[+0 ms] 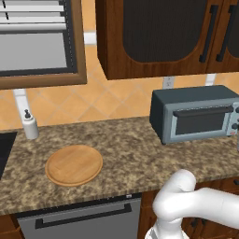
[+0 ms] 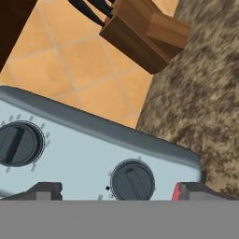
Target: Pick up the kebab skewer and baguette bread, and place them inside the toaster oven. Close the toaster oven door and start by setting the timer.
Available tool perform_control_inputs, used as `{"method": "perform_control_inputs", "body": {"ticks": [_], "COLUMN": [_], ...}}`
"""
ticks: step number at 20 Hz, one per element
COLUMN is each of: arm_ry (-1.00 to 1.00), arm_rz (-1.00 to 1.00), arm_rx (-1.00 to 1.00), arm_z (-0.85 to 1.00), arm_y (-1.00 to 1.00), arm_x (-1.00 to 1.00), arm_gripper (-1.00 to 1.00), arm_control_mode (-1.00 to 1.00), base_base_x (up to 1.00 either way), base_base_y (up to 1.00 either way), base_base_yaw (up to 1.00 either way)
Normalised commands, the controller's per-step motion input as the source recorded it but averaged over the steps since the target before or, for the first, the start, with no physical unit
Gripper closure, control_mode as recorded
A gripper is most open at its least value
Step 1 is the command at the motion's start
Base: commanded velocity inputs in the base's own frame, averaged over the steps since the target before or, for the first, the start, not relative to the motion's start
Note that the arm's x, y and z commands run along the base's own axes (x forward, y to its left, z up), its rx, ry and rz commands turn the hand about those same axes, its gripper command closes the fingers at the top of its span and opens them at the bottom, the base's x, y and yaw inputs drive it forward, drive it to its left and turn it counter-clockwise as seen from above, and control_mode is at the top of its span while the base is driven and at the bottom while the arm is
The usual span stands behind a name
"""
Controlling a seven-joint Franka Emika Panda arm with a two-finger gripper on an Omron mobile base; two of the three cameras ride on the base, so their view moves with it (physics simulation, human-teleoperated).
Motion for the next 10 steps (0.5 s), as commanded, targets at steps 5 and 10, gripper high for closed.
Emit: {"method": "perform_control_inputs", "body": {"ticks": [5,10], "arm_ry": [0.01,0.04], "arm_rz": [0.00,0.00], "arm_rx": [0.00,0.00], "arm_z": [0.00,0.00], "arm_y": [0.00,0.00], "arm_x": [0.00,0.00], "arm_gripper": [-1.00,-1.00], "arm_control_mode": [-1.00,-1.00], "base_base_x": [0.00,0.00], "base_base_y": [0.00,0.00], "base_base_yaw": [0.00,0.00]}}
